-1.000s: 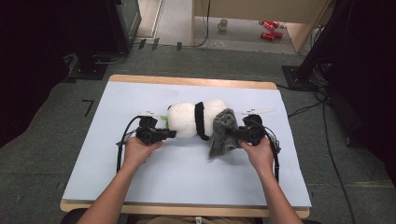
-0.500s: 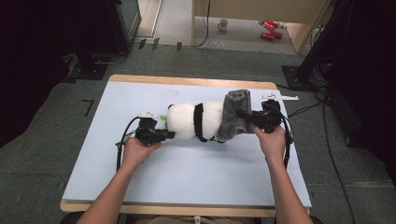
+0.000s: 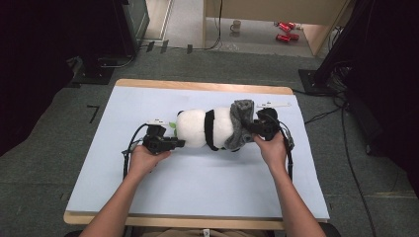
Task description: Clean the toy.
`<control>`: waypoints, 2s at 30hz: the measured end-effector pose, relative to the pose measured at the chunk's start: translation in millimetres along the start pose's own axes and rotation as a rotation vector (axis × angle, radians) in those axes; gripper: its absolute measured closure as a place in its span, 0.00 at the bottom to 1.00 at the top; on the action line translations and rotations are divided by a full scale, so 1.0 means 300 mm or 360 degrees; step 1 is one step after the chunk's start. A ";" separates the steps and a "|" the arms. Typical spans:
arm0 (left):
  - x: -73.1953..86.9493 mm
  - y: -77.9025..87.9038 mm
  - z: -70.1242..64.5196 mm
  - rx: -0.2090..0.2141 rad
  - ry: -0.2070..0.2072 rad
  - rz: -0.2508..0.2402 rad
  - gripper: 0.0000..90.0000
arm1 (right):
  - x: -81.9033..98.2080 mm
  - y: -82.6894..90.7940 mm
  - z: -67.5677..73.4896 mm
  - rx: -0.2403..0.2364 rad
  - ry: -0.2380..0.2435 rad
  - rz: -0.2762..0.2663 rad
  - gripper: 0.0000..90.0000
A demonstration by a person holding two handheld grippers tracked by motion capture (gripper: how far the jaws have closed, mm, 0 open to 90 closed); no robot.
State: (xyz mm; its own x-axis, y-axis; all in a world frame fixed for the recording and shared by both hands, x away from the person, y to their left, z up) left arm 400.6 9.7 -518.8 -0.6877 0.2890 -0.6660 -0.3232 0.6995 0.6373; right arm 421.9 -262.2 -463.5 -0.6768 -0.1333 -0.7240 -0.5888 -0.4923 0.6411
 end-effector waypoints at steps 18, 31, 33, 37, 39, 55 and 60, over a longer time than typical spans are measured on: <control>-0.003 -0.005 0.002 0.0019 0.0025 -0.0001 0.78 | 0.093 -0.069 -0.043 0.0074 -0.0105 0.0074 0.87; 0.003 -0.006 0.005 0.0020 0.0028 0.0017 0.77 | 0.157 -0.126 -0.077 0.0048 -0.0238 0.0295 0.86; 0.005 -0.006 0.005 0.0020 0.0030 0.0021 0.77 | 0.143 -0.110 -0.081 0.0059 -0.0234 0.0265 0.86; 0.005 -0.007 0.005 0.0016 0.0033 0.0022 0.77 | 0.102 -0.060 -0.097 0.0092 -0.0223 0.0188 0.86; 0.006 -0.006 0.004 0.0015 0.0031 0.0023 0.77 | 0.070 -0.026 -0.103 0.0077 -0.0223 0.0117 0.86; 0.011 -0.009 0.003 0.0001 0.0024 0.0024 0.77 | -0.073 0.081 0.021 -0.0021 -0.0058 -0.0151 0.86; 0.018 -0.012 0.007 -0.0006 0.0033 0.0036 0.77 | -0.051 0.034 0.043 -0.0043 -0.0022 -0.0133 0.86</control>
State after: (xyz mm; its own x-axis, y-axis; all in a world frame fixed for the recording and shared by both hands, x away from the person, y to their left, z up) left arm 399.4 10.0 -525.3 -0.7080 0.2910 -0.6434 -0.3099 0.6907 0.6534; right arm 420.3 -254.1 -442.6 -0.6322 -0.0791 -0.7708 -0.6314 -0.5240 0.5716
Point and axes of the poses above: each handheld gripper's, and its own axes: y roughly backward along the jaws, x roughly out of its underside, z roughly to its left, the point moved 8 cm from there along -y, roughly forward along the jaws, and after that the axes turned 1 degree about z, right-handed, at the moved point
